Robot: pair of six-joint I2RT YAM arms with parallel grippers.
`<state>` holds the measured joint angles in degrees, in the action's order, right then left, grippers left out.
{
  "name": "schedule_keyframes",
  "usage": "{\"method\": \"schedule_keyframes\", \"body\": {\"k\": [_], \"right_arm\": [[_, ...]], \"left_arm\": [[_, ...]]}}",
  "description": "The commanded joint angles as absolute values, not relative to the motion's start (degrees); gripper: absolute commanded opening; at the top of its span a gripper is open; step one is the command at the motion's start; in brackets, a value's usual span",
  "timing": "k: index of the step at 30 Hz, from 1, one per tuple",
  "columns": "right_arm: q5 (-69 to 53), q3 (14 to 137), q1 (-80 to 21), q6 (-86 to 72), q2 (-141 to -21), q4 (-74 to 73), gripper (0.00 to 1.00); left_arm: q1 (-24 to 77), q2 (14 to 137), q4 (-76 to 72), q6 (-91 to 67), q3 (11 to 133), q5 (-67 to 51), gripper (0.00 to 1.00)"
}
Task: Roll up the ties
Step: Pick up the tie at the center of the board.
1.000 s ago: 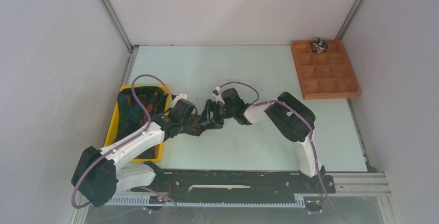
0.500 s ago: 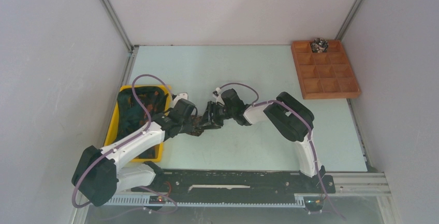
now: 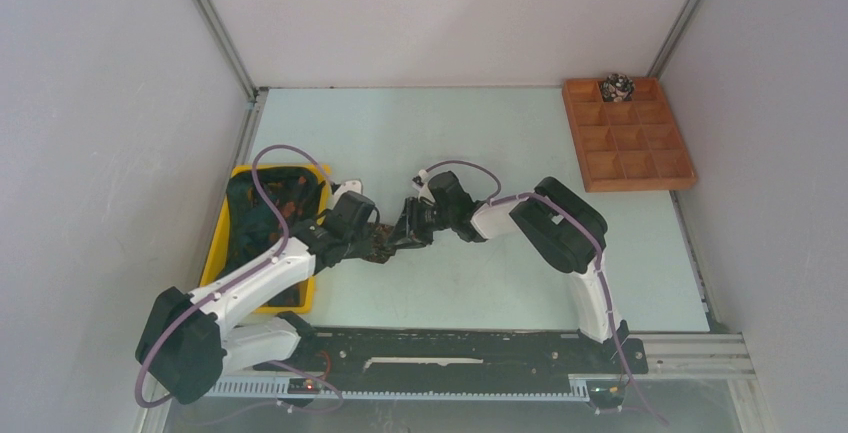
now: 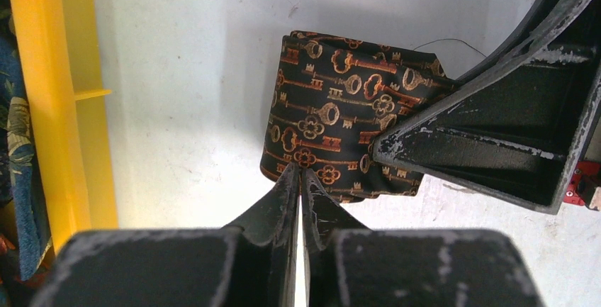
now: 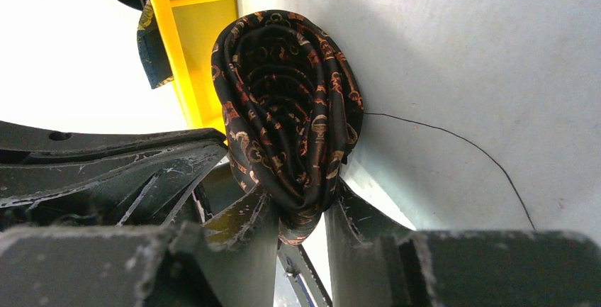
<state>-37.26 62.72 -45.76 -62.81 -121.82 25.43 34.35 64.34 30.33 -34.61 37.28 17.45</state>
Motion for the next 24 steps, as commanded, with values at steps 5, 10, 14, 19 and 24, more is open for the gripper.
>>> {"method": "schedule_keyframes", "body": {"k": [5, 10, 14, 19, 24], "right_arm": [[-37.9, 62.7, -44.9, -63.0, -119.7, 24.6, 0.09], [-39.3, 62.6, -44.0, -63.7, -119.0, 25.4, 0.0], [-40.1, 62.7, -43.1, -64.3, -118.1, 25.8, 0.0], [-41.5, 62.7, -41.5, -65.2, -117.3, 26.8, 0.0], [-43.2, 62.7, -39.0, -66.0, -115.7, 27.2, 0.0]], "left_arm": [[34.0, 60.0, 35.8, -35.5, 41.3, 17.2, 0.08], [34.0, 56.3, 41.5, -35.1, 44.4, 17.5, 0.11], [34.0, 52.9, 46.2, -34.0, 46.8, 17.7, 0.14], [34.0, 48.7, 51.0, -32.1, 49.4, 18.0, 0.18], [34.0, 46.2, 53.7, -30.1, 51.4, 19.4, 0.22]]}}
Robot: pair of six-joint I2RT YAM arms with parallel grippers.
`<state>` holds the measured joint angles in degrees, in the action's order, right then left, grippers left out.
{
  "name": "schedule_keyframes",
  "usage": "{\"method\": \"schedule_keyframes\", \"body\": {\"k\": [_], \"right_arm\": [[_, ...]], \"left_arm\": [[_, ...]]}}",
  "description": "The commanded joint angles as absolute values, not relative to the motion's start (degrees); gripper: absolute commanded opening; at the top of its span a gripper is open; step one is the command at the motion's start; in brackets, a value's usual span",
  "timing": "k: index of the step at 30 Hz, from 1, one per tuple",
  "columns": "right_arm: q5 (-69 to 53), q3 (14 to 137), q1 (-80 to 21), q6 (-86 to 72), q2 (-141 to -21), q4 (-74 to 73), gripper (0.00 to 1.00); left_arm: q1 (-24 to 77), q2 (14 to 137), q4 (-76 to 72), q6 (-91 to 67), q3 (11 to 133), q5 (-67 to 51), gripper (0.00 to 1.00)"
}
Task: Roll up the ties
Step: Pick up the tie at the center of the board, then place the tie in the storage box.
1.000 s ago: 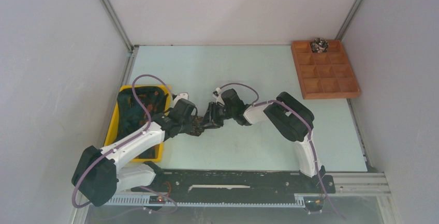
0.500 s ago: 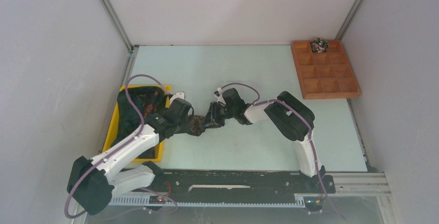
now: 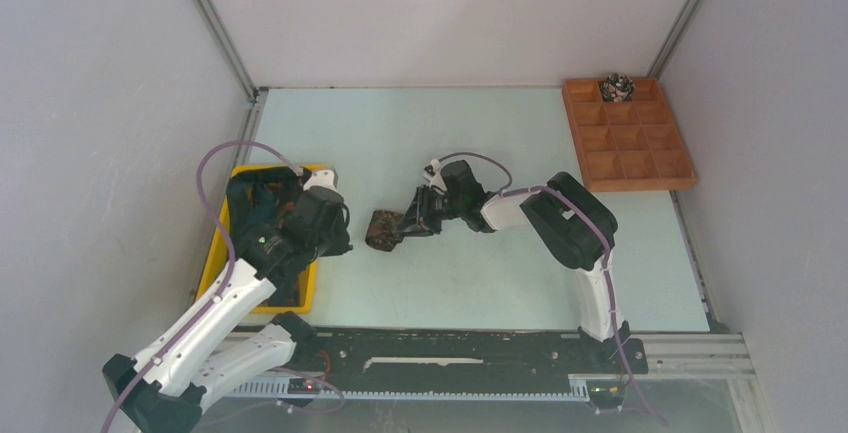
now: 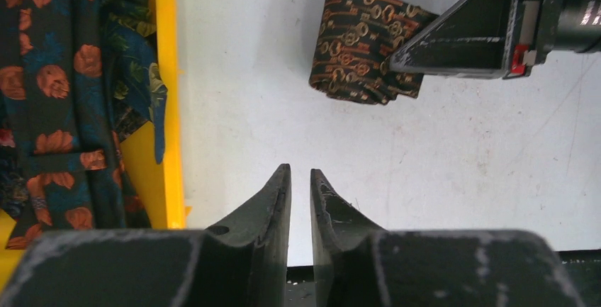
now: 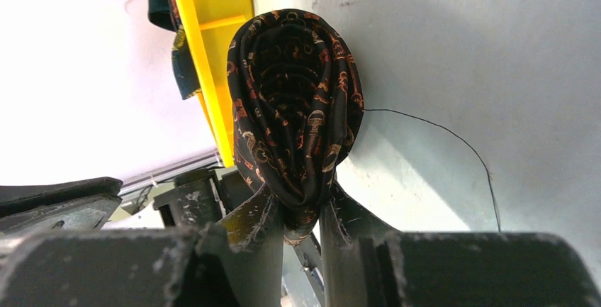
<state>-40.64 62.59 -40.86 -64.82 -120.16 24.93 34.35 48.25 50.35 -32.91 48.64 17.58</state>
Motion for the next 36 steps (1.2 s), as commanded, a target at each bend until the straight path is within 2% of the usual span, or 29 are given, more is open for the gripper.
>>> {"method": "schedule_keyframes", "body": {"k": [1, 3, 7, 10, 12, 23, 29, 36], "right_arm": [[-43.5, 62.7, -38.4, -65.9, -115.3, 27.1, 0.0], [-44.1, 62.7, -36.9, -65.9, -114.3, 26.7, 0.0], [-45.6, 62.7, -33.4, -65.4, -111.9, 25.4, 0.0], [-46.5, 62.7, -29.5, -64.4, -109.4, 23.4, 0.0], [-46.9, 62.7, -26.6, -63.4, -107.5, 21.8, 0.0], [-47.4, 70.0, -5.0, -54.7, -103.0, 6.9, 0.0], [-42.8, 74.5, 4.9, -54.1, -103.2, 5.3, 0.0], [-33.8, 83.9, 12.2, -47.4, -106.4, -4.8, 0.0]], "left_arm": [[34.0, 45.7, 53.6, -29.7, 51.5, 19.6, 0.24], [34.0, 44.7, 52.9, -28.8, 51.5, 18.8, 0.32], [34.0, 43.1, 52.0, -27.9, 51.2, 19.0, 0.7], [34.0, 42.3, 51.1, -27.0, 50.9, 18.9, 0.91], [34.0, 41.8, 50.6, -26.6, 50.7, 19.1, 0.99], [34.0, 37.6, 48.1, -28.0, 47.2, 21.3, 1.0], [34.0, 36.7, 47.2, -27.9, 46.3, 21.3, 1.0], [34.0, 36.1, 47.3, -28.1, 45.9, 21.9, 1.0]]}}
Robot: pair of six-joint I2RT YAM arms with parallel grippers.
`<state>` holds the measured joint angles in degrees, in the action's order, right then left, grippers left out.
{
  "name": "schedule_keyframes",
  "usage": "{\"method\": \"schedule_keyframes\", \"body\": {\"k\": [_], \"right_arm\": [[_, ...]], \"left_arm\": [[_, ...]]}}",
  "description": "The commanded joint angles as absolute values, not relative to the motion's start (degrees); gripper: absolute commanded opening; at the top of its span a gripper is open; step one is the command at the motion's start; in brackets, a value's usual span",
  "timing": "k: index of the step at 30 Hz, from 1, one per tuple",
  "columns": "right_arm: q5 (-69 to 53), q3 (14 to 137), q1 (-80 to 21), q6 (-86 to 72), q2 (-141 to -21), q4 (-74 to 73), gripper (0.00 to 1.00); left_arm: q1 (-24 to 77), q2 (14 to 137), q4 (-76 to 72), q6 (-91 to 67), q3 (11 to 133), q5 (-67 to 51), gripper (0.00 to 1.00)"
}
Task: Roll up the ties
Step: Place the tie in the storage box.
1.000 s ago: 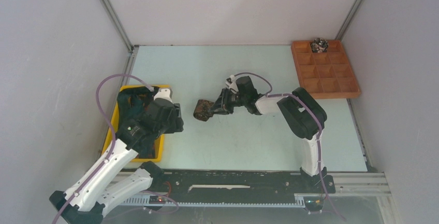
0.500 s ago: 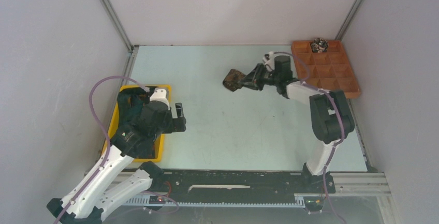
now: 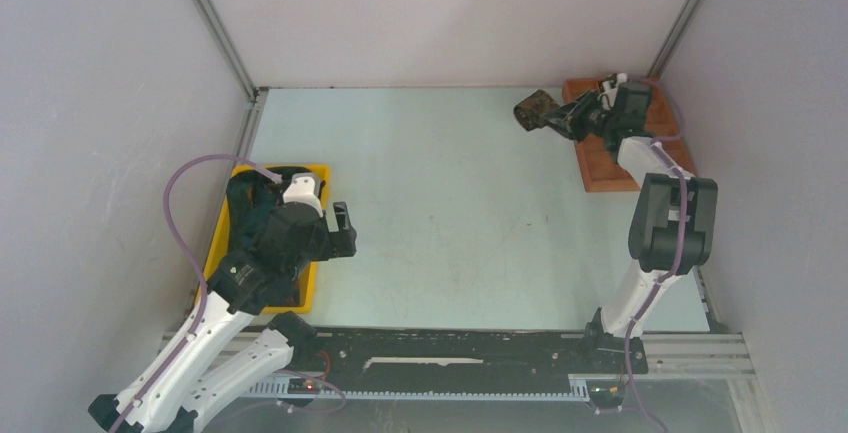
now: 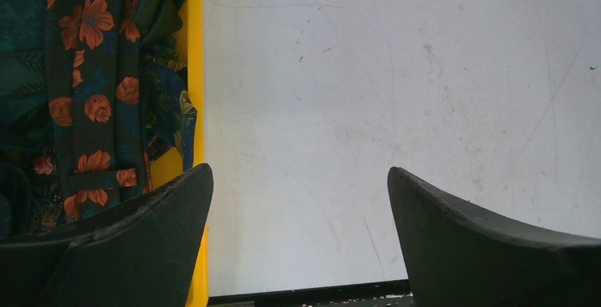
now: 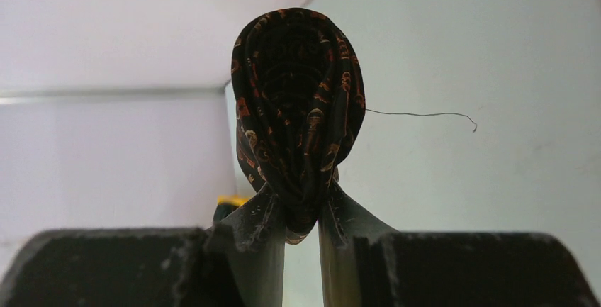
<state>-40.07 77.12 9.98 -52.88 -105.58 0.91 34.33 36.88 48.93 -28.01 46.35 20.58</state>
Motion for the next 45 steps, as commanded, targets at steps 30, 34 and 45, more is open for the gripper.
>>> {"method": "schedule_keyframes", "body": {"k": [30, 34, 45], "right_arm": [[3.6, 119.1, 10.2, -28.4, -132.9, -24.6, 0.0], [11.3, 130.7, 7.7, -23.5, -140.1, -32.8, 0.0], [25.7, 130.6, 2.1, -11.9, -144.8, -35.5, 0.0]], "left_arm": [[34.0, 36.0, 47.1, -28.2, 45.4, 23.1, 1.0], [34.0, 35.9, 47.1, -28.1, 45.4, 22.9, 1.0], [34.0, 35.6, 46.9, -28.0, 45.3, 22.6, 1.0]]}}
